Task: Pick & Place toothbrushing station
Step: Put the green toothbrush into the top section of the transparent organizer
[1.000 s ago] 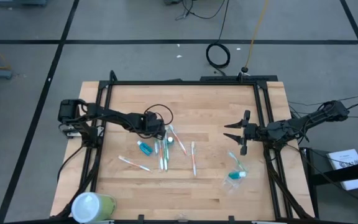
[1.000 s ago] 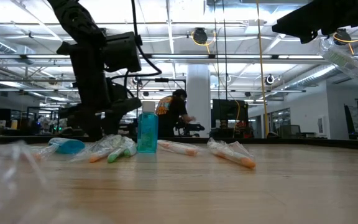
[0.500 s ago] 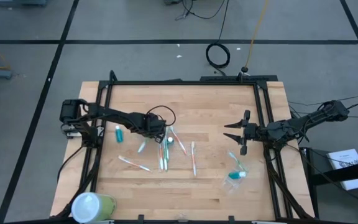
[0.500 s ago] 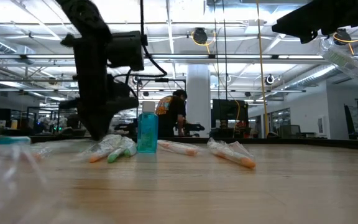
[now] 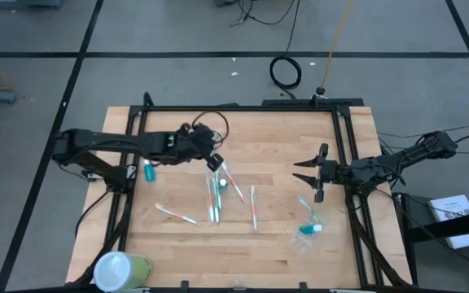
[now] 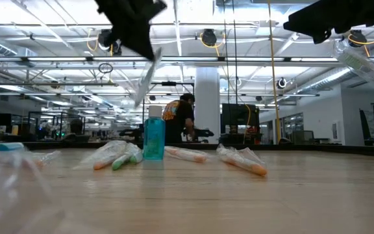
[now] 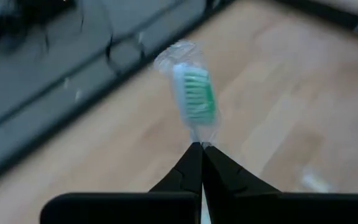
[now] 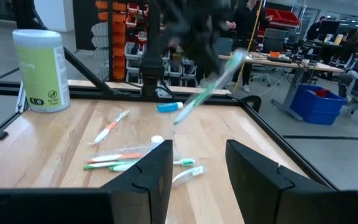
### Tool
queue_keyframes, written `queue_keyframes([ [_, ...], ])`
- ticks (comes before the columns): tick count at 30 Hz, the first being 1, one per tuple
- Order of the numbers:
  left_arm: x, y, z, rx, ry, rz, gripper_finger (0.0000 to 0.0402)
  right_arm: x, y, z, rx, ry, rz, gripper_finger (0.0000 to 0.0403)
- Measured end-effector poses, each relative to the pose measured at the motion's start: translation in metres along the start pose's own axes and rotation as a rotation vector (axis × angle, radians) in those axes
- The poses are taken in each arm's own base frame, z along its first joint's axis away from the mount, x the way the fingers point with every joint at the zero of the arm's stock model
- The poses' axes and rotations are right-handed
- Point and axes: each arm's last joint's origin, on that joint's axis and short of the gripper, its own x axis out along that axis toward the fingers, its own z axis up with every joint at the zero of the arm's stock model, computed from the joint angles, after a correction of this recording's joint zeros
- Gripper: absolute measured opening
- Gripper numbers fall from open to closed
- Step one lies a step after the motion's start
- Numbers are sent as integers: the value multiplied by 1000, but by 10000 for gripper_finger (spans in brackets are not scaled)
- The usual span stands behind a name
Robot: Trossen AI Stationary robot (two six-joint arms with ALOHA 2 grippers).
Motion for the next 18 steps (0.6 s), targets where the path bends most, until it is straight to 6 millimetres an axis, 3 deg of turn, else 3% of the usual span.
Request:
queue_keyframes([
  [9, -21, -33, 28, 291, -359, -226, 2, 12, 7, 8, -15, -91, -8, 141],
  [18, -4, -61, 32, 411, -516, -450, 2, 43, 22, 7, -77, -189, -35, 141],
])
